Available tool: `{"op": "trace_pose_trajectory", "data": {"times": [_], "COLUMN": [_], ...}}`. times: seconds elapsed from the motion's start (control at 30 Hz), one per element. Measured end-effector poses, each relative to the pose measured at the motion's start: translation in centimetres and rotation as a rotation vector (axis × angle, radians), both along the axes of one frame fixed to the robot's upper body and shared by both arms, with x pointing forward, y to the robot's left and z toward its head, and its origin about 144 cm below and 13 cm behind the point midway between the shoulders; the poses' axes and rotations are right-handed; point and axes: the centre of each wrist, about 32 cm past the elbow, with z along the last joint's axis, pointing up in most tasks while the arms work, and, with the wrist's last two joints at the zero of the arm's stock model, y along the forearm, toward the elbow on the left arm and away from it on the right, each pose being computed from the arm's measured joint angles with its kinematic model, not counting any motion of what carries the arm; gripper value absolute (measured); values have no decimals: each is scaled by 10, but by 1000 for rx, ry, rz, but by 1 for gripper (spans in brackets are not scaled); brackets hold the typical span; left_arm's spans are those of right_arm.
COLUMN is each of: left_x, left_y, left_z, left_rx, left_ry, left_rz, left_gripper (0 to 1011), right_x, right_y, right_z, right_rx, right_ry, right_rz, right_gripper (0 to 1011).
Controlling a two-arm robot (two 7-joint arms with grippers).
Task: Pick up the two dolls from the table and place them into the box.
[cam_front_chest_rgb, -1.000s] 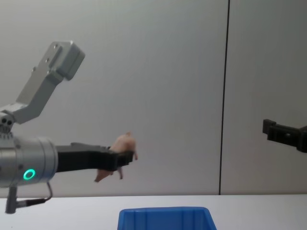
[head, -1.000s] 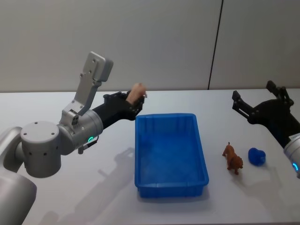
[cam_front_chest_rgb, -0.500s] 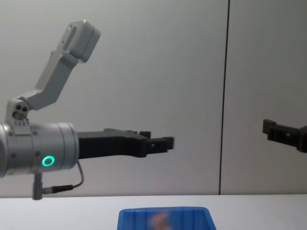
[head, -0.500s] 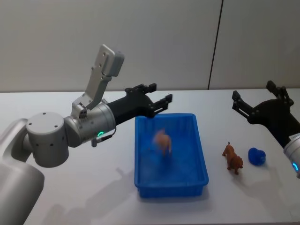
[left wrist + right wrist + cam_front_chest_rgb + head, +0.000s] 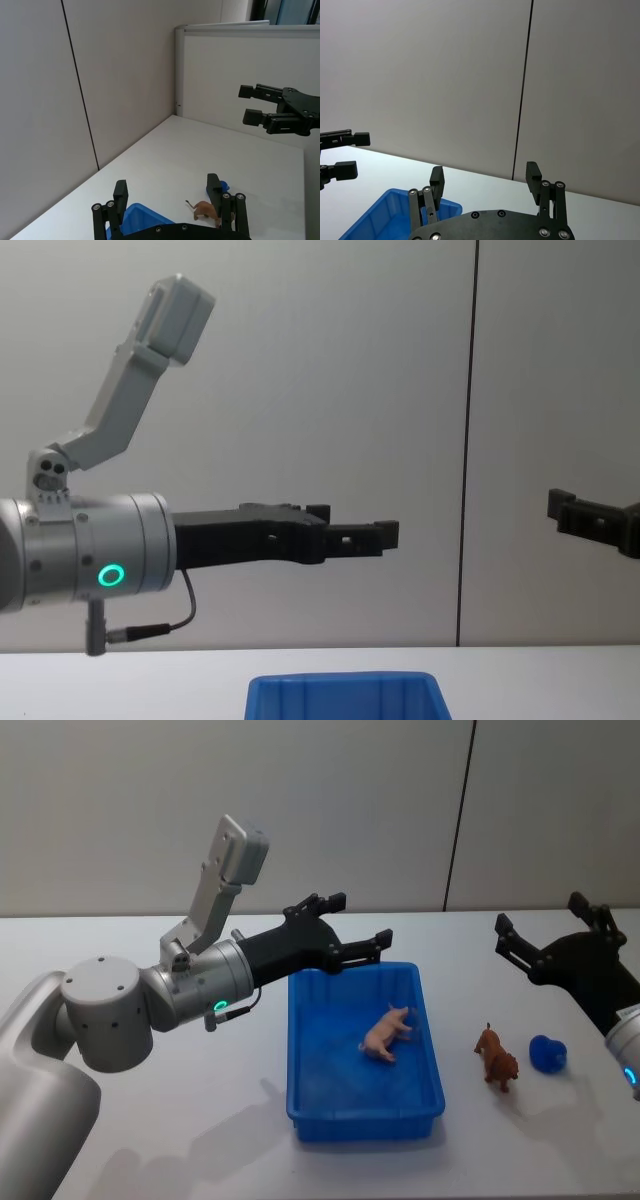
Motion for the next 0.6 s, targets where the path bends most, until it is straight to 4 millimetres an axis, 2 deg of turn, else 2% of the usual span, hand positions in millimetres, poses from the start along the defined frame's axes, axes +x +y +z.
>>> {"op": "trace_pose_trajectory", "data": {"times": [0.6], "left_x": [-14], "left_y": [12], "left_z": [-9], "left_rx": [42], "left_ry": [-91], "left_rz": [190], "left_gripper": [1001], "right_x": [0], "right_y": [0], "right_z": [0], "right_rx": [0], "right_ry": [0], "right_rz": [0], "right_gripper": [1001]}}
